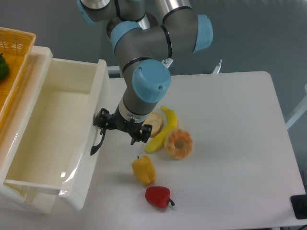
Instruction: Slide the top white drawer open
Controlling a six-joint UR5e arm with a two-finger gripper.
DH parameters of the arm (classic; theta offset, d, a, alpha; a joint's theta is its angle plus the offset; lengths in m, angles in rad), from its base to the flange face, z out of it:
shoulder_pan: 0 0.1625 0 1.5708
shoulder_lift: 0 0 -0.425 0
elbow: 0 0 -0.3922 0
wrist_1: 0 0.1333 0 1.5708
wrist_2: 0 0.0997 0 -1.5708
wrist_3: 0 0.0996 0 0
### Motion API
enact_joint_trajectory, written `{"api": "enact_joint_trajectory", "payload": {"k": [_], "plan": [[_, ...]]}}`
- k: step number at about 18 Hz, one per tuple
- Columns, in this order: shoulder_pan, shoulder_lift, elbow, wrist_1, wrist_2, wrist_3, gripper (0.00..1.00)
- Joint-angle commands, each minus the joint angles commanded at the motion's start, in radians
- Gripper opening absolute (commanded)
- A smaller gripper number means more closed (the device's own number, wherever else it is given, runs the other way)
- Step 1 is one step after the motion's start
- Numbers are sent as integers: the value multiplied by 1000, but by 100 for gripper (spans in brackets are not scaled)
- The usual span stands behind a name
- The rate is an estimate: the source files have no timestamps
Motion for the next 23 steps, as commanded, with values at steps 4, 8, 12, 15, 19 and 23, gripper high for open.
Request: {"api": "enact_joint_trajectory", "payload": {"k": [4, 8, 12, 15, 19, 23], "plan": [[18, 3, -5, -12, -59, -15, 100], [26, 2, -5, -18, -86, -15, 100], [48, 5, -3, -28, -129, -15, 100], [52, 8, 6, -29, -137, -15, 100], [84, 5, 41, 12, -117, -3, 100], [141, 9, 54, 89, -57, 30, 100]]}}
